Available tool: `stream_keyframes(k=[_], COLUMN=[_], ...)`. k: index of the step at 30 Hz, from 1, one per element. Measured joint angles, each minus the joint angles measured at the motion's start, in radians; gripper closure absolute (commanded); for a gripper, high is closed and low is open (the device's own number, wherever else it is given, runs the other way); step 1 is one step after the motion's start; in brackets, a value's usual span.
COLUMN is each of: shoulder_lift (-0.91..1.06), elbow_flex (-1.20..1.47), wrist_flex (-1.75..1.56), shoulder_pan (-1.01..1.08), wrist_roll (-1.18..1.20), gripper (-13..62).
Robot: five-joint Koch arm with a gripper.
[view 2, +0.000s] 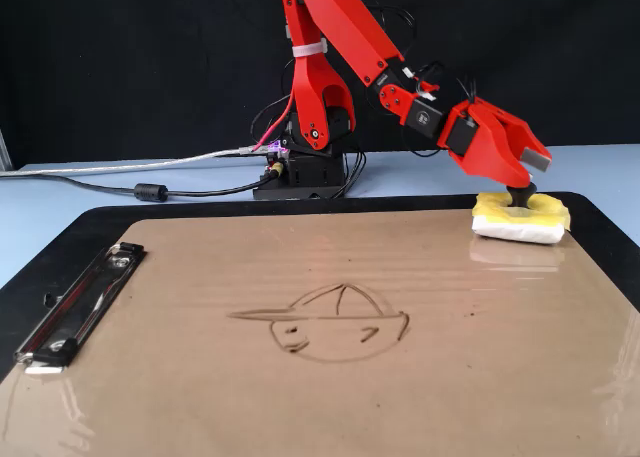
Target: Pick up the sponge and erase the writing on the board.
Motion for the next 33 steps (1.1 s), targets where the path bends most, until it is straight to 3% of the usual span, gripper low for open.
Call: stream_keyframes(k=[17, 27, 33], shoulder_lift=[-0.179, -0.187, -0.187], elbow_flex=[0.006, 0.006, 0.026], wrist_flex=[-0.041, -0.071, -0.091], shoulder_pan=[0.0, 0.0, 0.0], wrist_roll=[0.054, 0.054, 0.055], gripper=[20.3, 20.9, 32.8])
